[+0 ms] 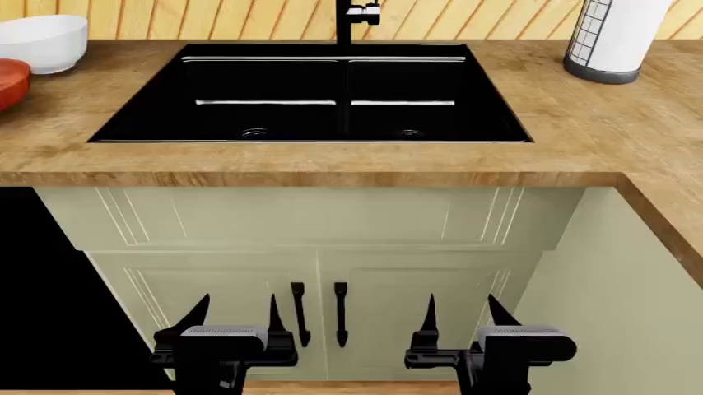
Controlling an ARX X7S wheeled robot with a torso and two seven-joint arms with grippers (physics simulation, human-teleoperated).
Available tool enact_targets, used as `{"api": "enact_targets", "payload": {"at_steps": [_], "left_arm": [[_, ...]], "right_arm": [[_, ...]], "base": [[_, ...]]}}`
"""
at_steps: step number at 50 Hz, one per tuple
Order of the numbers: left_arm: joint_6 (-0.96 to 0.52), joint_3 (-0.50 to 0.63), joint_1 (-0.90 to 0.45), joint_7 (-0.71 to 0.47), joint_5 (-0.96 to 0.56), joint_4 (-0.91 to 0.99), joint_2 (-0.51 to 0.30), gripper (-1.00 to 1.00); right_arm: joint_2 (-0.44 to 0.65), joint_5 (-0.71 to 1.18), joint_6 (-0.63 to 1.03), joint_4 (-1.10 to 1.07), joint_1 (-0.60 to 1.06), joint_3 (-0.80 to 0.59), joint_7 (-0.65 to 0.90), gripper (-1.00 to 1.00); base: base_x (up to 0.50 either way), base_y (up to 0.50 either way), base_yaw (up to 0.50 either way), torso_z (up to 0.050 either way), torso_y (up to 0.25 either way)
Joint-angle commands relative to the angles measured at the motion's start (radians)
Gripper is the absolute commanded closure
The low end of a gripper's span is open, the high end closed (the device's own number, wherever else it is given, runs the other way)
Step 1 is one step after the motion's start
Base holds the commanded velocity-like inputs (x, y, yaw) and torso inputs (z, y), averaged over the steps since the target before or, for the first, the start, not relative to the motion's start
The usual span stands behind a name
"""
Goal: Stack the bowls in the sink.
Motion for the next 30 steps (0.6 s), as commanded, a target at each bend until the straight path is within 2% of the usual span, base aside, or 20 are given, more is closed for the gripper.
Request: {"api": "enact_targets", "payload": {"at_steps": [1,13,30], "left_arm": [[0.001,0.018,0.000,-0.019,-0.015,0.000,-0.016,-1.00],[0.024,0.058,-0.007,-0.058,-0.045,-0.030,-0.048,-1.00],[0.021,0.093,-0.017,-0.087,-0.063,-0.044,-0.072,-1.00]], "right_arm": [[0.015,0.015,0.004,0.000,0.001,-0.020,0.021,-1.00],[0.045,0.054,0.016,0.009,0.012,-0.056,0.067,-1.00],[0.069,0.091,0.018,0.025,0.022,-0.083,0.096,-1.00]], "base": [[0.00,0.00,0.00,0.000,0.000],[0.00,0.02,0.00,0.000,0.000],[0.00,0.50,0.00,0.000,0.000]]}}
